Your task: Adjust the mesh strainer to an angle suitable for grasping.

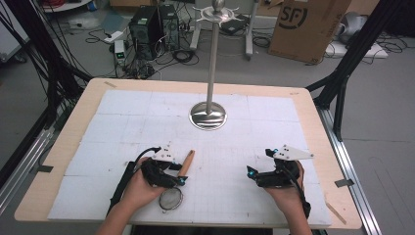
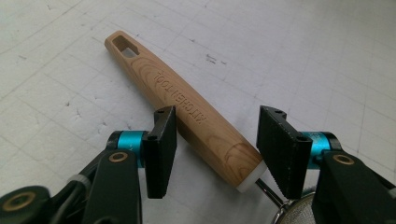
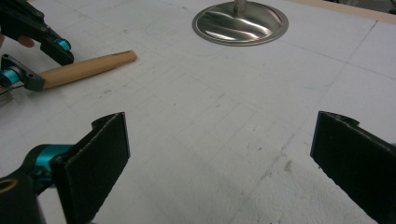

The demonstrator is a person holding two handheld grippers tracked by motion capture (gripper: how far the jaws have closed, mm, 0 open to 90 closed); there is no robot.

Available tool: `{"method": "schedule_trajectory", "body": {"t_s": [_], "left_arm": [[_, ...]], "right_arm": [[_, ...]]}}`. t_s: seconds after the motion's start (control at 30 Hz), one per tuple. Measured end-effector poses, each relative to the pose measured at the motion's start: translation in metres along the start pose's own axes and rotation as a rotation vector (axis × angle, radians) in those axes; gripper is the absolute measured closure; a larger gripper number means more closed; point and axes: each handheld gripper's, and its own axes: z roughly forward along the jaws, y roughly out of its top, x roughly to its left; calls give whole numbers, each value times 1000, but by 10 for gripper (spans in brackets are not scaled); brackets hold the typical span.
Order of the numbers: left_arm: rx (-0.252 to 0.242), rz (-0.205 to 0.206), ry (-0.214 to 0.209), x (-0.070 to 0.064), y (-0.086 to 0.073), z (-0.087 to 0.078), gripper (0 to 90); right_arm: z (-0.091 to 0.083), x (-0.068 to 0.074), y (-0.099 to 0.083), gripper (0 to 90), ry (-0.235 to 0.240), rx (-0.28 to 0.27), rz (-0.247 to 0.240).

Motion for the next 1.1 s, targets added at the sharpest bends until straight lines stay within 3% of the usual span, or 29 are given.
{"method": "schedule_trajectory", "body": {"t_s": [0.33,0.43,0.53,0.63,1.1], "left_arm": [[-5,7,-27,-2,1,-1,559],[-4,-2,-35,-1,1,0,539],[32,-9,-31,-1,1,5,459],[40,-11,-30,-1,1,5,462],[88,36,-39,0,15,3,586]], "right_arm": [[0,-1,0,35,1,1,-1],[0,0,0,34,2,-1,1],[0,-1,0,34,0,-2,-2],[0,-1,0,34,-1,-2,0],[-3,-2,0,34,-3,-9,10]]}}
